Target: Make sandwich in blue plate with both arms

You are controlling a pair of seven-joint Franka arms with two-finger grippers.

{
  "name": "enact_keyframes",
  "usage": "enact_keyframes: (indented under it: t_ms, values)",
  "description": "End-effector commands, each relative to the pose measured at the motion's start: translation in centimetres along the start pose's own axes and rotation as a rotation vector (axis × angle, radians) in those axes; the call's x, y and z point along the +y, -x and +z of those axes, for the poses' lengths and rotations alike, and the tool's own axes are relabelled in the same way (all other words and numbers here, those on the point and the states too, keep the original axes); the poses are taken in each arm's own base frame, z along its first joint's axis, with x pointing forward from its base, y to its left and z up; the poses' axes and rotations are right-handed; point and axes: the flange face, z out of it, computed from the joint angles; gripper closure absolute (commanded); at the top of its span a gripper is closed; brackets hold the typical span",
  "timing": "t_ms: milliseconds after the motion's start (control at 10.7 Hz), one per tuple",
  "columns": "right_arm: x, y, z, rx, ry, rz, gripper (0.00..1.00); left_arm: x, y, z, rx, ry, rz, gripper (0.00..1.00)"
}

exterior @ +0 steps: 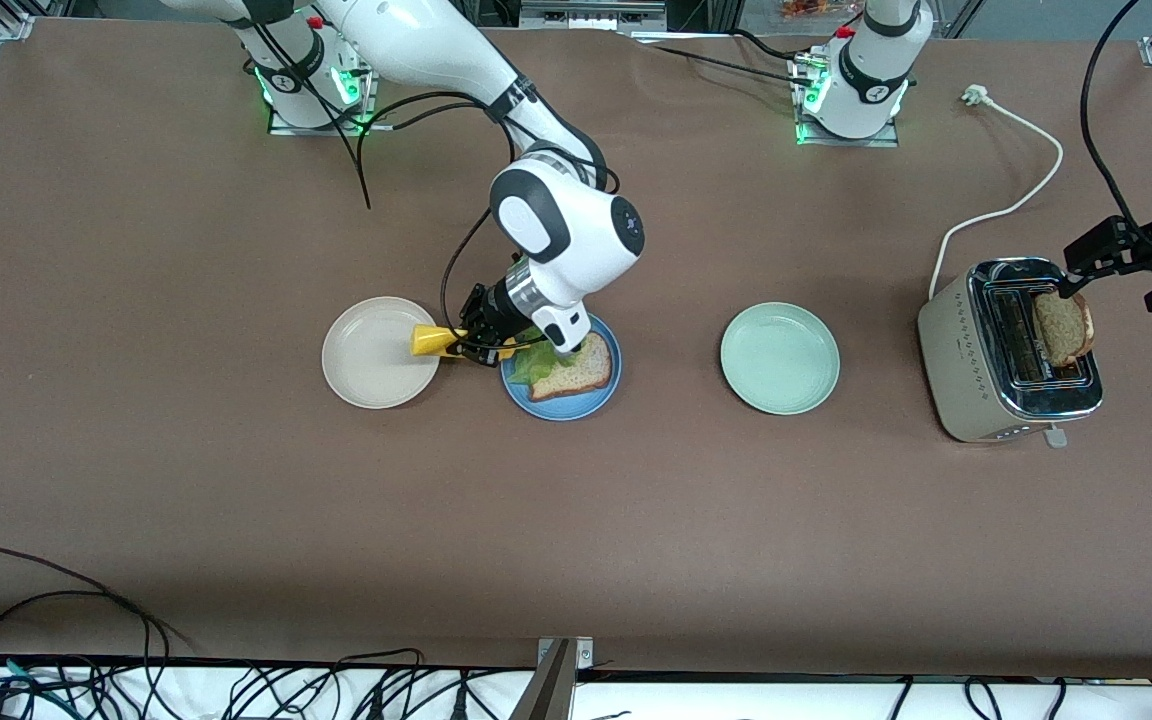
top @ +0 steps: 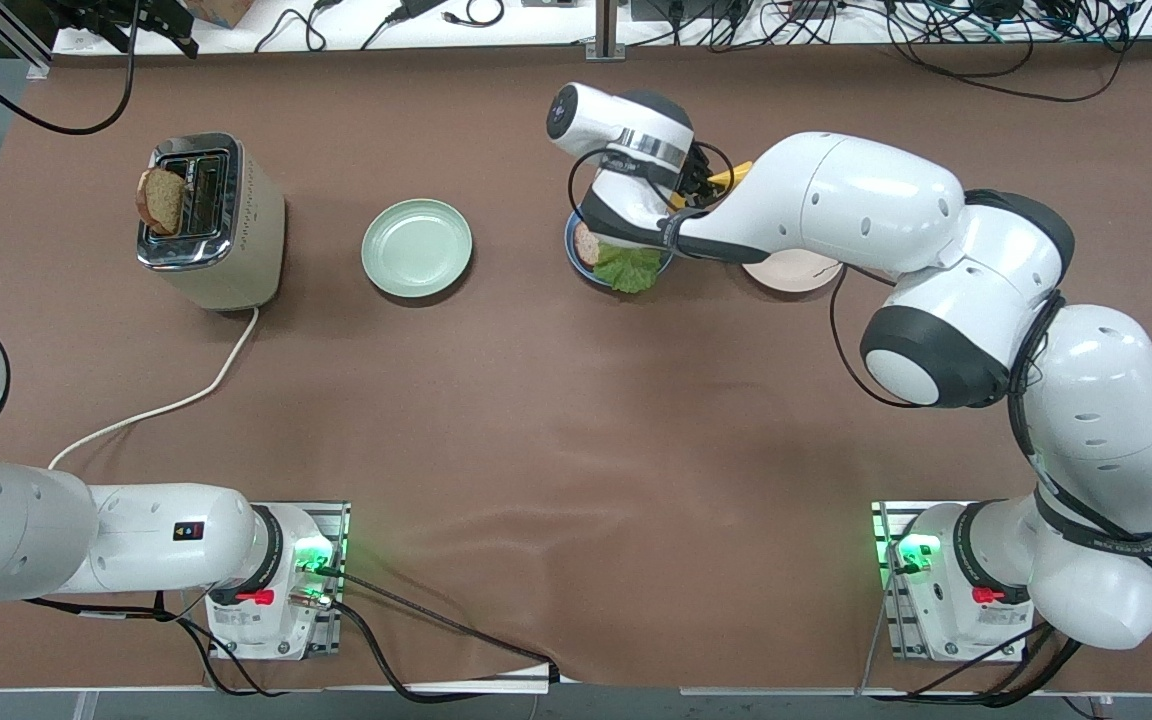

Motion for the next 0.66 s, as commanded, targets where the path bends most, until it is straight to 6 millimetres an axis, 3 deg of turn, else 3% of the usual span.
enact_keyframes:
  t_ms: [0,281,562]
  values:
    - [1.4,4.0,-1.6,0.093,-0.099,0.086,0.95,1.3,0.1,-0.7,-0.03,-0.062,-0.007,0.0]
    - [4.4,8.9,0.4,0.196,-0.235,0.19,0.95,0.0,0.6,0.2,-0.058,-0.059,-0.036,0.0]
    - [7.6,15.1,3.1,0.361,-0.407,0.292,0.95,-2.8,1.4,3.3,-0.099,-0.052,-0.071,0.0]
